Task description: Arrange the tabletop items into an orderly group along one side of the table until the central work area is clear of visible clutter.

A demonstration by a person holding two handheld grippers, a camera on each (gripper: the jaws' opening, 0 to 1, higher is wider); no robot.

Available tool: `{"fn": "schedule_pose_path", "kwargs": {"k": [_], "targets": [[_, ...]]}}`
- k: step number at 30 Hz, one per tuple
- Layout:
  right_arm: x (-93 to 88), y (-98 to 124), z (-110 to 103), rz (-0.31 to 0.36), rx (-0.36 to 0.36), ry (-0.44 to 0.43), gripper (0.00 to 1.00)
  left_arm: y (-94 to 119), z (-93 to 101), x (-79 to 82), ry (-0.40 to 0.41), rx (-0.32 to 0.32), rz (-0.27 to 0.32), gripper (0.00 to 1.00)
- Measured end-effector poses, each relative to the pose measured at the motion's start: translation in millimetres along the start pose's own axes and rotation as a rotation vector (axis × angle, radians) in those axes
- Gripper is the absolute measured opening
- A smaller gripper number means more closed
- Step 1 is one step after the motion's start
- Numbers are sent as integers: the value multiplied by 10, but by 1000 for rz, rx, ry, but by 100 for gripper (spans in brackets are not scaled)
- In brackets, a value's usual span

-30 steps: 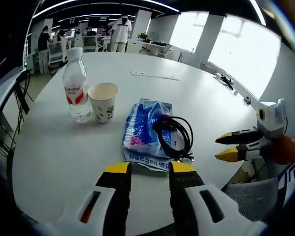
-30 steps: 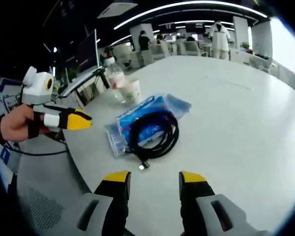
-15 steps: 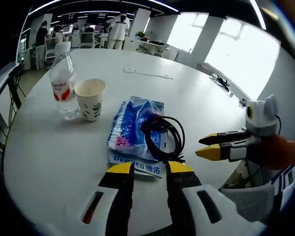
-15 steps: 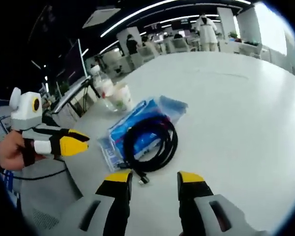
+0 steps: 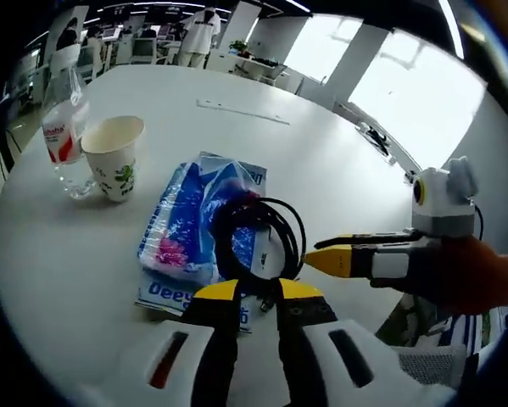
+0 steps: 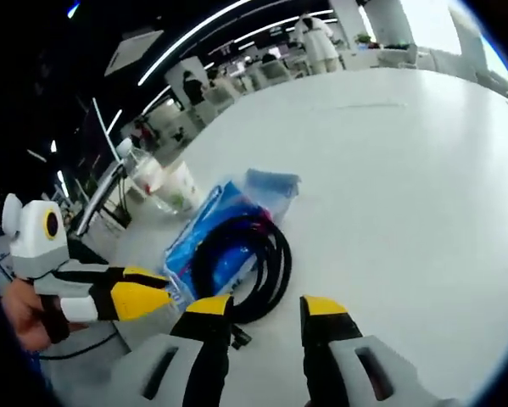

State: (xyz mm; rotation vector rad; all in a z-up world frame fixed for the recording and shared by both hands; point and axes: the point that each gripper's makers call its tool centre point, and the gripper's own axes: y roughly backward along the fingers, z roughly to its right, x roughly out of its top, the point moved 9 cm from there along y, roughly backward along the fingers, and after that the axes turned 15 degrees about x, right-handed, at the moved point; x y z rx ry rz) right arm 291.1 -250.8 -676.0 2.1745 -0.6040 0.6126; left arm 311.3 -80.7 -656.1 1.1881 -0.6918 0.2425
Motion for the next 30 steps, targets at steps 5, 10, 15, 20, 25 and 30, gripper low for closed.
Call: {"fn": "schedule_pose_path", "kwargs": {"k": [5, 10, 15, 20, 25, 30], "targets": [[-3, -55, -1, 3, -16, -21, 27, -109, -3, 11, 28, 24, -38, 10], [6, -91, 29, 26, -28, -44, 23, -180, 13, 27, 70, 34, -64, 7], [8, -119, 34, 24, -34, -45, 20, -223, 17, 40, 75, 58, -82, 4], [-8, -136, 66, 47, -49, -85, 12, -240, 13, 48, 91, 90, -110, 2], [-16, -138, 58, 56, -57, -88, 1, -175, 51, 14, 67, 131, -144, 6], [-24, -108, 47, 73, -41, -104, 1, -227, 57, -43, 51, 141, -170, 6]]}}
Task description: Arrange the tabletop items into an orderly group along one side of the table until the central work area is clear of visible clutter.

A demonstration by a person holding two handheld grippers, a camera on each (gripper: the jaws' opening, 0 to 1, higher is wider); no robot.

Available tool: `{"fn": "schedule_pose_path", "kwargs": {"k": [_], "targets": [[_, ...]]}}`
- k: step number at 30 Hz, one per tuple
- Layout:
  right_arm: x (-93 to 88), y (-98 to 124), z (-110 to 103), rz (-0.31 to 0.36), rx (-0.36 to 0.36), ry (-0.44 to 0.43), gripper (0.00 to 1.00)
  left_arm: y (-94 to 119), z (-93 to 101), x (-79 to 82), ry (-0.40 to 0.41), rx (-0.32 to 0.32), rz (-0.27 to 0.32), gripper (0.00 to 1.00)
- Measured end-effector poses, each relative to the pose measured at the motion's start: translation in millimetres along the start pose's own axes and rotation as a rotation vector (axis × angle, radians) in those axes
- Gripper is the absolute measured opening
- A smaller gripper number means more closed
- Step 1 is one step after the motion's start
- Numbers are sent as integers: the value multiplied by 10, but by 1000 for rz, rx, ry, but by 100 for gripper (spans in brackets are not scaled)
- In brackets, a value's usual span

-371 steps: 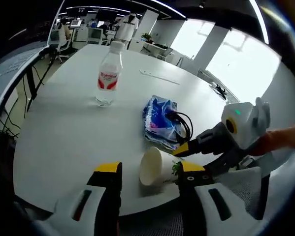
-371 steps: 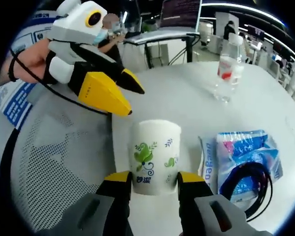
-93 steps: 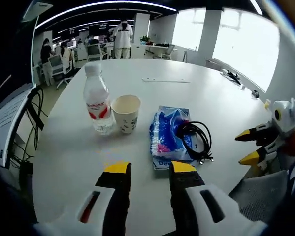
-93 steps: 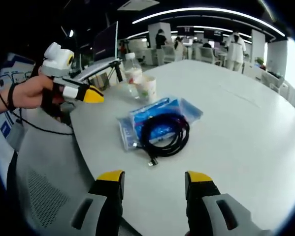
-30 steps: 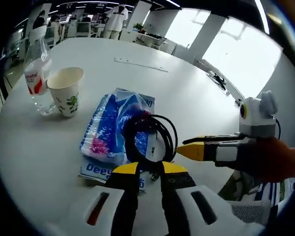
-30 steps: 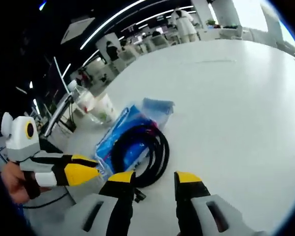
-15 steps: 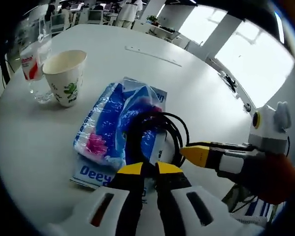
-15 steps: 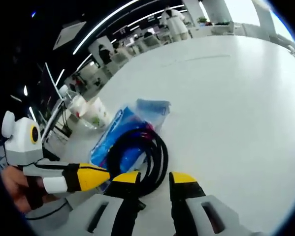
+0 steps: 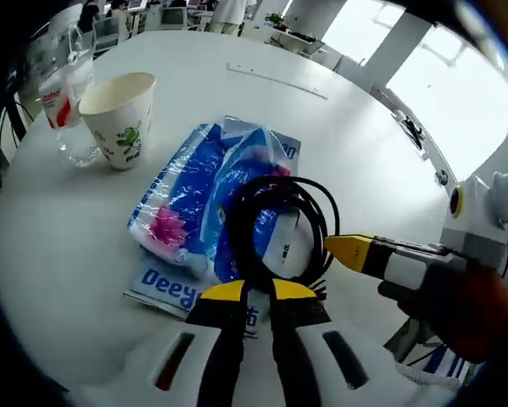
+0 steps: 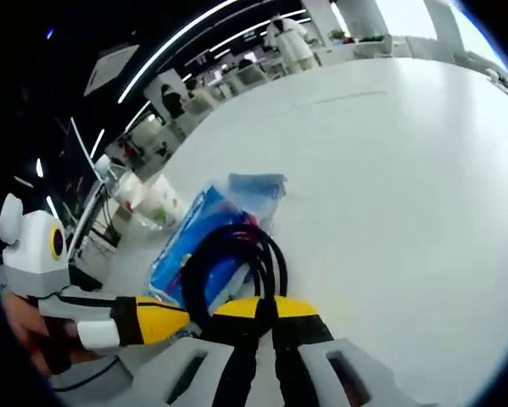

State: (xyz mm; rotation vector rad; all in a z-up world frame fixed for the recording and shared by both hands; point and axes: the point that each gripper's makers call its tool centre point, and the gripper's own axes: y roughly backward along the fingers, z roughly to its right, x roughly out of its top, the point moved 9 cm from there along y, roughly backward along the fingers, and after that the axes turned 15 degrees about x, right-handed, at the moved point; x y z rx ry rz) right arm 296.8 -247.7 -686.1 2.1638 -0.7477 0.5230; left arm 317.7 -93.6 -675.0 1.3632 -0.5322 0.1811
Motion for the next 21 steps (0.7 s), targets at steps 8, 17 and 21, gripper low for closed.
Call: {"fn": "schedule_pose_path", "kwargs": {"k": [8, 17, 21], "targets": [[29, 48, -10, 47, 27, -44, 0, -26, 19, 13, 27, -2, -16, 4], [107, 167, -98, 106, 91, -40, 0, 29, 32, 13, 38, -21, -4, 6], [111, 231, -131, 112, 105, -18, 0, 73, 107, 36, 46, -68, 22, 8]]}}
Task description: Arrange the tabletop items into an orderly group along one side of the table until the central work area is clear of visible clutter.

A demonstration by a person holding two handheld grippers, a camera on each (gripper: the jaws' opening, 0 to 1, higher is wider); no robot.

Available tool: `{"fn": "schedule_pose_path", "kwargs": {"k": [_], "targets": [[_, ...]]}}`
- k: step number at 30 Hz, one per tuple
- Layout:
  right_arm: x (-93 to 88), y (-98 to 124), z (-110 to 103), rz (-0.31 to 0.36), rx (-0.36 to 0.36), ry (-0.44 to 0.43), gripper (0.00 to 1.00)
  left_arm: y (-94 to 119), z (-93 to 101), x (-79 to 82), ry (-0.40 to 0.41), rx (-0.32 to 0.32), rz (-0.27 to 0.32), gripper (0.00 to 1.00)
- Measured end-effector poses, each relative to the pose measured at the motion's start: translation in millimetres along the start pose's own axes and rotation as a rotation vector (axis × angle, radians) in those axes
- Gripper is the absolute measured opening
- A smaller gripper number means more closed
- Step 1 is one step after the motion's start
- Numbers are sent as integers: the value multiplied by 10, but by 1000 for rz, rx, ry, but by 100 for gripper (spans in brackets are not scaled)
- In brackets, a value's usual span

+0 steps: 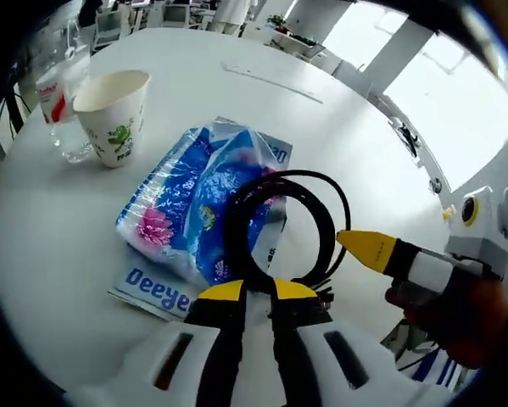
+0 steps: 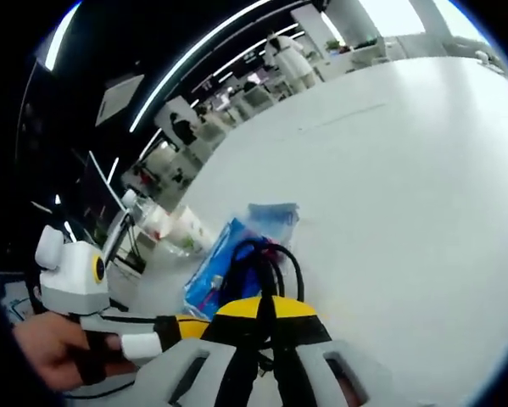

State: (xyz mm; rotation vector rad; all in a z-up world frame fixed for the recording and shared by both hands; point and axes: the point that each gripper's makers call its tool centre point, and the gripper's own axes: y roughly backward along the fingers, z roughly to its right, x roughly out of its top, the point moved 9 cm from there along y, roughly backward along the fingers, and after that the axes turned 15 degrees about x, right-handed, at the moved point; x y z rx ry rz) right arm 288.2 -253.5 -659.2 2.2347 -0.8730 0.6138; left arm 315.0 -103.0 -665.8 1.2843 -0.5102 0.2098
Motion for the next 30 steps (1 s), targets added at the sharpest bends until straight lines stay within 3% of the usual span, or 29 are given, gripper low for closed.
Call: {"fn": "schedule_pose_path", "kwargs": {"k": [13, 21, 30], "targets": [[134, 308, 25, 66, 0, 34, 0, 85, 149, 12, -16, -91, 46, 9], [257, 451, 26, 99, -6, 62, 0, 119, 166, 3, -39, -98, 59, 10], [412, 590, 239, 117, -25, 59, 0, 150, 173, -21, -43, -106, 65, 10]]}}
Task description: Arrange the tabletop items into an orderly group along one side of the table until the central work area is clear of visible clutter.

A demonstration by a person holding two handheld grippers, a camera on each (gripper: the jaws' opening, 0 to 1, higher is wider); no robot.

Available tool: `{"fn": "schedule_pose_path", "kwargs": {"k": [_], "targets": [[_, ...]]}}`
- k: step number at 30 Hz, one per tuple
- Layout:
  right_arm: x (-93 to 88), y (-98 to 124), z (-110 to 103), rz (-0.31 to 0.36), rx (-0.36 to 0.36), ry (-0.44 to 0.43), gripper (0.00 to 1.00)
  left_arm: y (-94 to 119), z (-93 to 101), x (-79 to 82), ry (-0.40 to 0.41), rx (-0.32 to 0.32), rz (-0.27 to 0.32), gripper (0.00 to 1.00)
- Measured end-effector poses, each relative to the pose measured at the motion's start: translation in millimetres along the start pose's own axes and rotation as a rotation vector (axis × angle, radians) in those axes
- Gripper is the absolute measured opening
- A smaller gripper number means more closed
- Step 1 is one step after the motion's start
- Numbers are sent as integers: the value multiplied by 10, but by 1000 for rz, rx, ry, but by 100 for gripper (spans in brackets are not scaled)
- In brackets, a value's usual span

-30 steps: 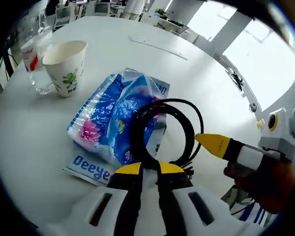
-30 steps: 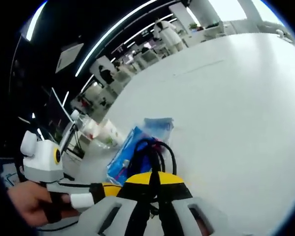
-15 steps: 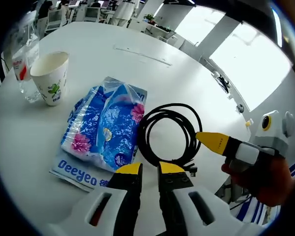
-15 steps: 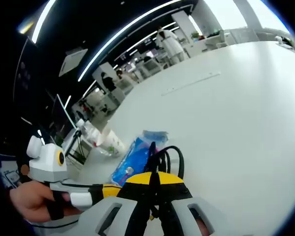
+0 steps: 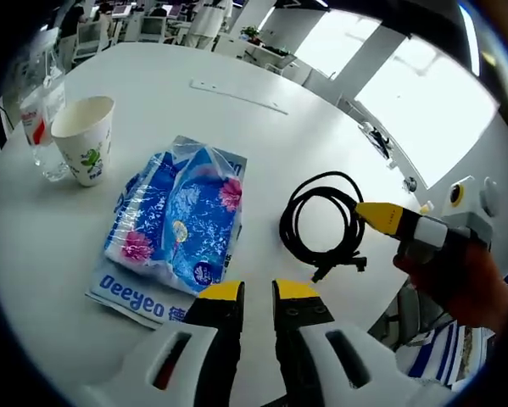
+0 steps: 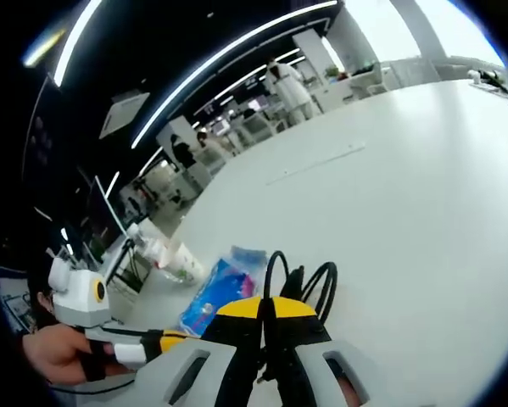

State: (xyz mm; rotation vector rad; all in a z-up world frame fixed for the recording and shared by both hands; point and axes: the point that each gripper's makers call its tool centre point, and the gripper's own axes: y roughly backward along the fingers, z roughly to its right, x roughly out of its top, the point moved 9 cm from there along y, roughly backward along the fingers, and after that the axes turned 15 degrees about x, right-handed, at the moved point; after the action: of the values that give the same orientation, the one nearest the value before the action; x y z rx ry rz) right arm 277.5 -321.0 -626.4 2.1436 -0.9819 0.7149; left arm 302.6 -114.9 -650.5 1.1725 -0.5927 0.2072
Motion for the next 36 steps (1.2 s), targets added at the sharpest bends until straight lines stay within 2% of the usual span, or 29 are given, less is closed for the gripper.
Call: {"fn": "schedule_pose_path", "kwargs": {"k": [12, 17, 25, 28, 31, 36], "targets": [[157, -114, 180, -42, 29, 2, 0, 52, -27, -52, -10, 16, 4, 11], [109, -137, 250, -77, 24, -1, 0, 88, -54, -65, -13, 35, 4, 11], [-36, -89, 469, -148, -54, -2, 0, 131, -104, -117, -11, 63, -2, 11], [-75, -86, 530, -169, -57, 5, 0, 148, -124, -117, -10, 74, 1, 11], [-100, -94, 579, -232, -69, 68, 0, 155, -155, -128, -7, 91, -1, 11], [-83, -124, 587, -266, -70, 128, 1, 157, -195, -141, 3, 106, -5, 11]]}}
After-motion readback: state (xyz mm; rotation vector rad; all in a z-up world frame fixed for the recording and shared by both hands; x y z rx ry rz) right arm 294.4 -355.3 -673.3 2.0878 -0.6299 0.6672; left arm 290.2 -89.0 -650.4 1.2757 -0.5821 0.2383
